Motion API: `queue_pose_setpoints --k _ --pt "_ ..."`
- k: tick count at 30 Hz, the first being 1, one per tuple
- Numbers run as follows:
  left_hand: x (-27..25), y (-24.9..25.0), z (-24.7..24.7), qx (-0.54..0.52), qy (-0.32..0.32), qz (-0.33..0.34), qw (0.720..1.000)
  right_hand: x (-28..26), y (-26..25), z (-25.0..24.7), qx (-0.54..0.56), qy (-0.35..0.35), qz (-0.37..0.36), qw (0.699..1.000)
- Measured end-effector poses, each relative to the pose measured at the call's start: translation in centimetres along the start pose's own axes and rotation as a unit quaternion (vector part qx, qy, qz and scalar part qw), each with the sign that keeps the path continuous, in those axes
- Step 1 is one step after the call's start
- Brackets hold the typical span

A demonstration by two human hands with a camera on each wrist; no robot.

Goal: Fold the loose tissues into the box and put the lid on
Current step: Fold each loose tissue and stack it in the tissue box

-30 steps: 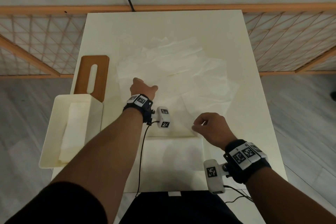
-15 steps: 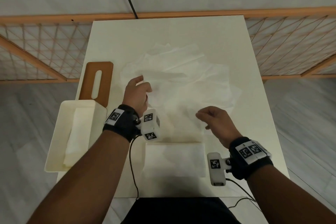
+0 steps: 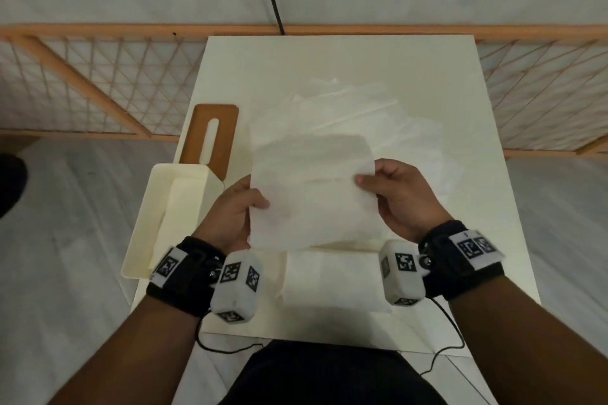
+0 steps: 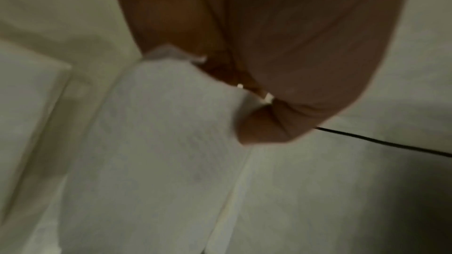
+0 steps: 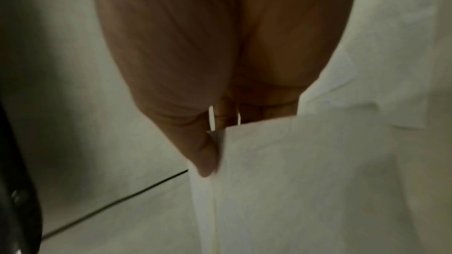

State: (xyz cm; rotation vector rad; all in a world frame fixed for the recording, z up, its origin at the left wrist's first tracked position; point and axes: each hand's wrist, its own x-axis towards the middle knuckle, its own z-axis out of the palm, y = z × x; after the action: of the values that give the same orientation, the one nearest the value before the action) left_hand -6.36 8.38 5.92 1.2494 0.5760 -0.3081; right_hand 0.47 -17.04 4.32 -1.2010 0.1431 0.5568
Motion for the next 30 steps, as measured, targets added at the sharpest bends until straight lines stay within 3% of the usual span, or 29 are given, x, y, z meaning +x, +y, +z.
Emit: queue_pose_setpoints --k 9,13,20,26,30 --pt "-0.6 -0.9 0.0 0.143 0.011 0.063 0.988 -2.0 0.0 -1.3 -0.104 0.004 -0.026 0.994" --pt "-1.2 -1.1 -0.5 0.127 -0.027 0.09 0.987 -2.7 0.0 -2.0 -0.099 0.009 -0.049 0.994" --pt "-1.9 -2.1 -1.4 0.077 -0.079 0.124 0.986 -4.0 0.2 -3.1 -0.059 -0.048 -0.04 0.996" --pt "-2.0 -2.6 -1.1 0.155 -0.017 0.186 0.97 -4.3 0.6 -3.5 -0.09 -0.012 -0.03 0.995" --pt "-1.9 -2.9 -1.0 0.176 0.004 0.197 0.964 -4.4 0.7 -3.4 -0.054 0.021 -0.038 0.998"
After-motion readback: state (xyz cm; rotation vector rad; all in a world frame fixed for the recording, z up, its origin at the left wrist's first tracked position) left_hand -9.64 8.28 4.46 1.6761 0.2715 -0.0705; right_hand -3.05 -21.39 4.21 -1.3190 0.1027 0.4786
